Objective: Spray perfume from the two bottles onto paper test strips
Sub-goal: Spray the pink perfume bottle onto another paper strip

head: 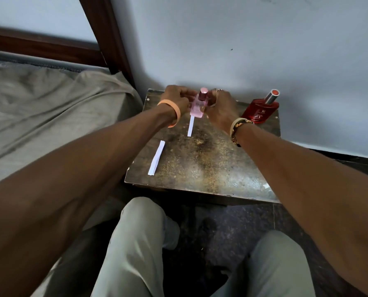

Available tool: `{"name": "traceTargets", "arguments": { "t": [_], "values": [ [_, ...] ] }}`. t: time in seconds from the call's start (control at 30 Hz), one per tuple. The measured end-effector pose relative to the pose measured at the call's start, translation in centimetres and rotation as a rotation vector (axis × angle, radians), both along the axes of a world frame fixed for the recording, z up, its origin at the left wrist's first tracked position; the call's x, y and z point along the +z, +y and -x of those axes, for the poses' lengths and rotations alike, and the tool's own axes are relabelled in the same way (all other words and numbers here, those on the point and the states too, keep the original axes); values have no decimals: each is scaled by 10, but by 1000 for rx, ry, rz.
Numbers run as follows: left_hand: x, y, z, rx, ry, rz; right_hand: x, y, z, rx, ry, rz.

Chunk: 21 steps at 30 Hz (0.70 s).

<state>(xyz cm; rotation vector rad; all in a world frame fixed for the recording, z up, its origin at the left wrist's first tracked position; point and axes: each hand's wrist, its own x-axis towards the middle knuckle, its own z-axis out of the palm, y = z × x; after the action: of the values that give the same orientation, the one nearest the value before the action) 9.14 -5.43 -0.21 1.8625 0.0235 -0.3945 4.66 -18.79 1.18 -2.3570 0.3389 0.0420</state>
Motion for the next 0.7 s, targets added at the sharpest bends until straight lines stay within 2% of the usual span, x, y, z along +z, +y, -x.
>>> {"name": "traceTargets", "arguments": {
  "t": [0.7],
  "values": [
    [-37,1,-20,32,1,-6,-43,3,-30,-25,16,6]
  ]
}}
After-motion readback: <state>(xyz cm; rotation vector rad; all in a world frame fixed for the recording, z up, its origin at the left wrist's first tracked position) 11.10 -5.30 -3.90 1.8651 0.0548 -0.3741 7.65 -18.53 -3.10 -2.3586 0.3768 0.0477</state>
